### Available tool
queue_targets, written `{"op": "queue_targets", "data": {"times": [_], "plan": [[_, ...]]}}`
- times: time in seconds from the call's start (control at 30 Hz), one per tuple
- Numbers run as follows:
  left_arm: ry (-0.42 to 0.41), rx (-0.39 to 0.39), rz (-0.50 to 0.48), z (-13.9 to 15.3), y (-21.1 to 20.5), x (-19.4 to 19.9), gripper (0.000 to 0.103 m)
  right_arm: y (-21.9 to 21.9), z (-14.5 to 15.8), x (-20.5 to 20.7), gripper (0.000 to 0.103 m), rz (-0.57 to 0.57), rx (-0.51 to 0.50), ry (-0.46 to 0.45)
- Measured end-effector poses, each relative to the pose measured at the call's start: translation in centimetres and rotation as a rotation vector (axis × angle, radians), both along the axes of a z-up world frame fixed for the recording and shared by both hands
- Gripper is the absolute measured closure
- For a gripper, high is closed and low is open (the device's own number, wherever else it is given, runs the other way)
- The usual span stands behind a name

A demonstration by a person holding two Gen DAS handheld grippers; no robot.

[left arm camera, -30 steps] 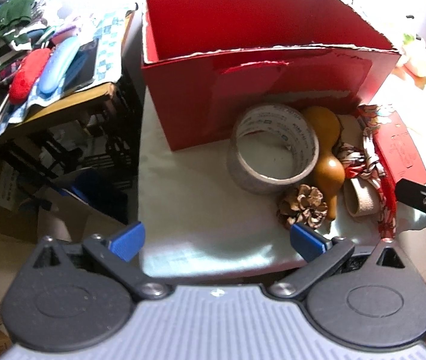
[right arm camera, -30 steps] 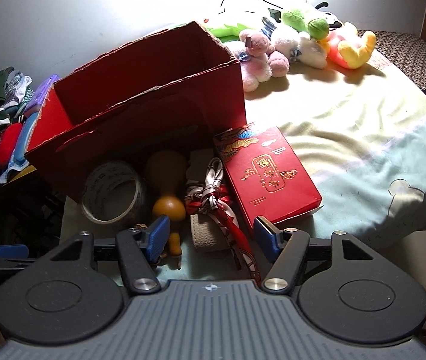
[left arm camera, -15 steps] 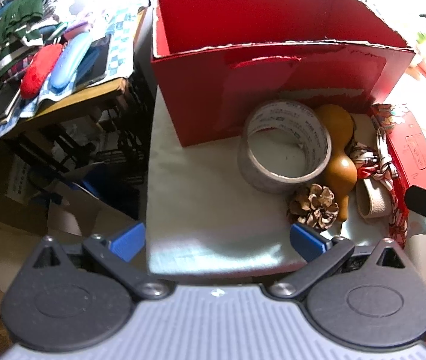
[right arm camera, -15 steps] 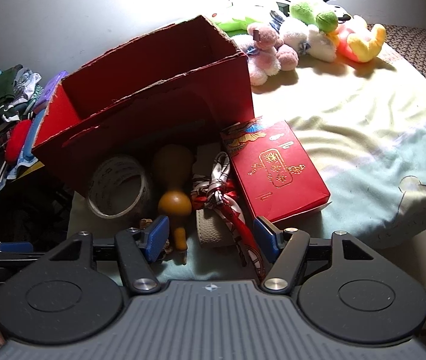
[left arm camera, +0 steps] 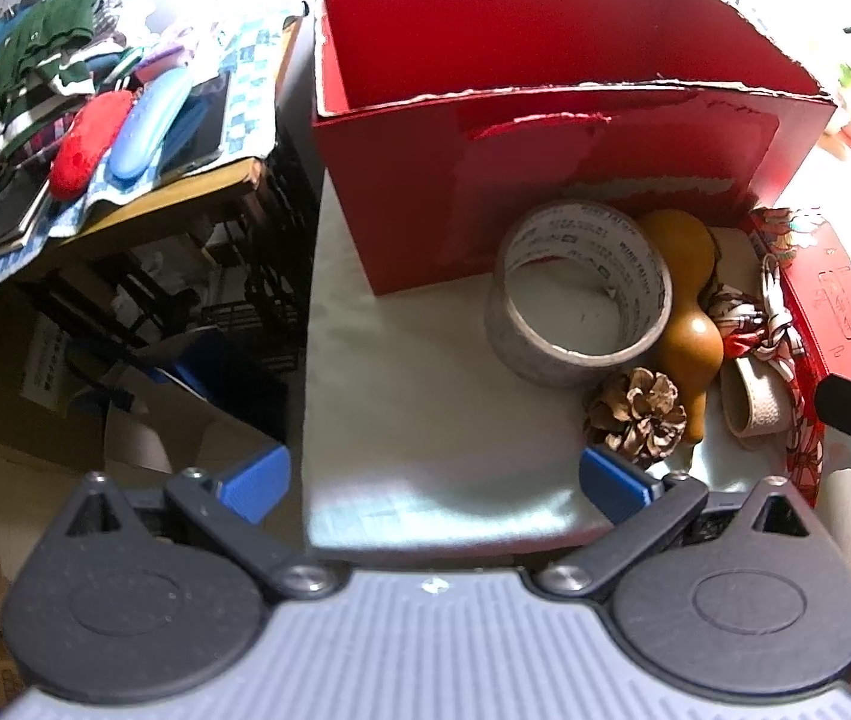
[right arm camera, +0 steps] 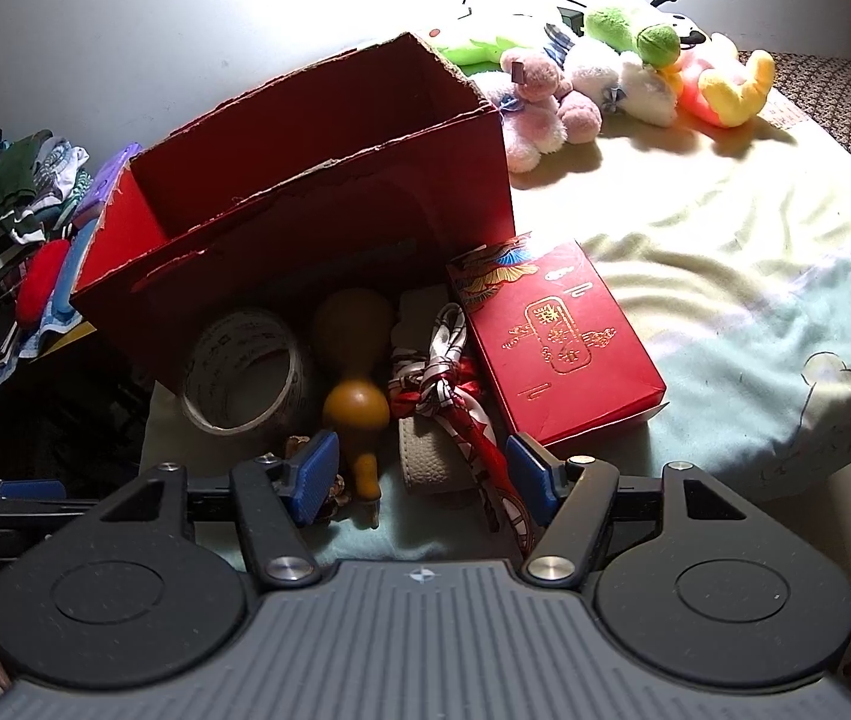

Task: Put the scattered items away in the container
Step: 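Approach the tape roll beside the red box with the left tool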

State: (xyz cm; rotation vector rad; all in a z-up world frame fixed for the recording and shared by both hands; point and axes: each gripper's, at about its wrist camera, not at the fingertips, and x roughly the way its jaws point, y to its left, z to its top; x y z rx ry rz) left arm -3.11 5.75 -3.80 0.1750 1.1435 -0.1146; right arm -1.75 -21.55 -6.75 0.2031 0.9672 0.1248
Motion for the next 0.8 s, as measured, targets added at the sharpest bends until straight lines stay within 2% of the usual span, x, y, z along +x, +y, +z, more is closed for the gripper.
{"op": "queue_targets", "data": {"times": [0.27, 0.57, 0.8], "plan": [[0.018, -0.006, -0.012, -0.4, -0.1, -0.1, 0.001, 0.4, -0.1, -0.1, 0.037, 0.007, -0.012, 0.0], [0.029, 0.003, -0.033, -0.7, -0.6, -0.2, 0.001, -0.3, -0.3, 0.1, 0.037, -0.041, -0.026, 0.017], [-0.007, 0.029, -0.048, -0.3, -1.2, -0.2, 0.001, -0.8, -0.4, 0.1, 0.037, -0.057, -0.027, 0.018]]}}
